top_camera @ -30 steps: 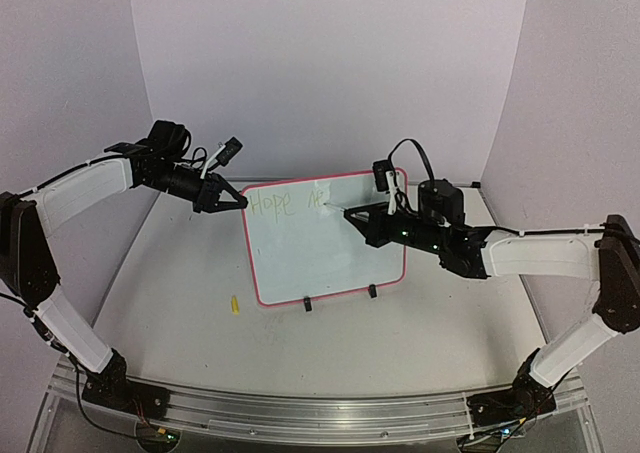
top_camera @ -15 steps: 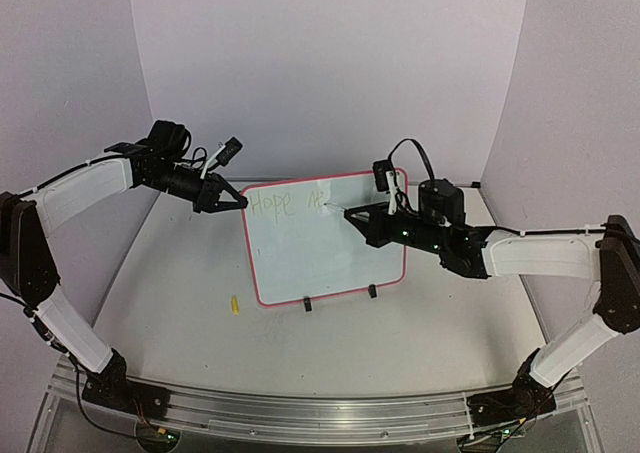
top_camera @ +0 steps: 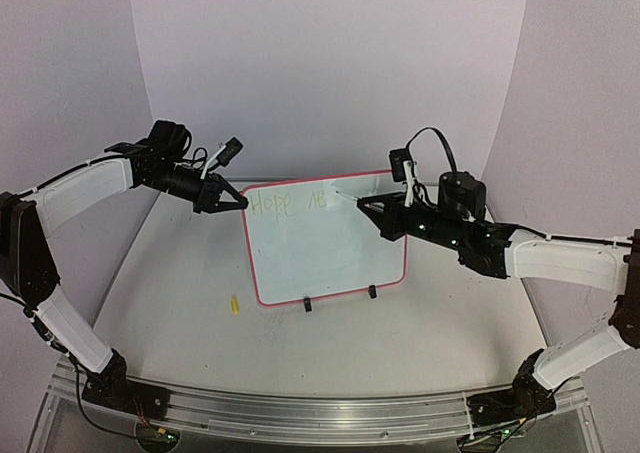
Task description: Write a sentence on the whiteboard
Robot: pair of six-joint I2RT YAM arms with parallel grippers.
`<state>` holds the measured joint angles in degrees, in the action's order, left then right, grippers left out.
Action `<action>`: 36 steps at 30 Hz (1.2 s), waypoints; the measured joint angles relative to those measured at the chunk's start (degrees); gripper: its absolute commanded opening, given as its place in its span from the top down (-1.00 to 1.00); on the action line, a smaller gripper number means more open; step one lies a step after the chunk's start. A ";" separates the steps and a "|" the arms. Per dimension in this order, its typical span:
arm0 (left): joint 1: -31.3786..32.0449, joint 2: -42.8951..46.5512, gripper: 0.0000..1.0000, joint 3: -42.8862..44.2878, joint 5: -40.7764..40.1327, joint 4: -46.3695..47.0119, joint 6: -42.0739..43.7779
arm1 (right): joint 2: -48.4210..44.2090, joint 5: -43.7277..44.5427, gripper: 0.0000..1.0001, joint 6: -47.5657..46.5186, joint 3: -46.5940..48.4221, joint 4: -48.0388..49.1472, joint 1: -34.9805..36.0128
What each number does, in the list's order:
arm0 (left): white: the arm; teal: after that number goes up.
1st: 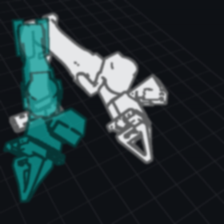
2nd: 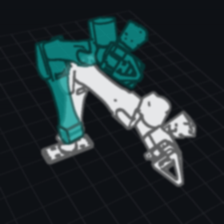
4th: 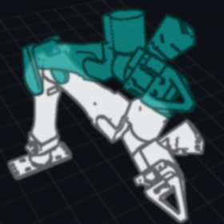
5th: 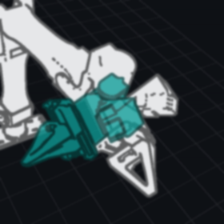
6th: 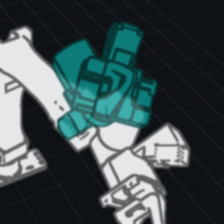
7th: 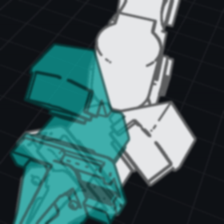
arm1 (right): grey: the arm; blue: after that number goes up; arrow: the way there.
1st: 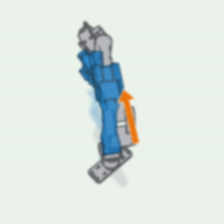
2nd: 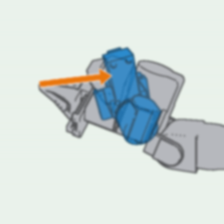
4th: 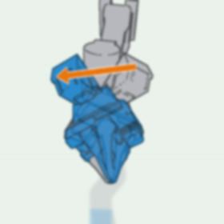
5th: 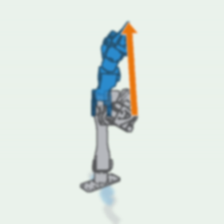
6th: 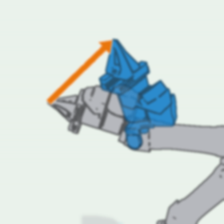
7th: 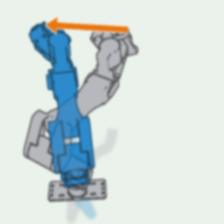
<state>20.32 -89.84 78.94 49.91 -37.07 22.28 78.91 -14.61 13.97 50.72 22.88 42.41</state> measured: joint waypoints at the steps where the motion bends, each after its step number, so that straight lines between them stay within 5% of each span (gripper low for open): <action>1: 0.00 0.00 1.00 0.00 0.00 -0.01 0.00 | 0.06 -0.02 1.00 -0.21 0.00 -0.34 0.00; 36: 0.04 0.00 1.00 0.00 -0.20 0.03 -0.21 | 6.40 0.93 1.00 -1.10 3.09 -0.73 0.05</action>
<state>20.36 -89.84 78.94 49.71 -37.04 22.08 85.30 -13.68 12.88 53.81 22.15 42.47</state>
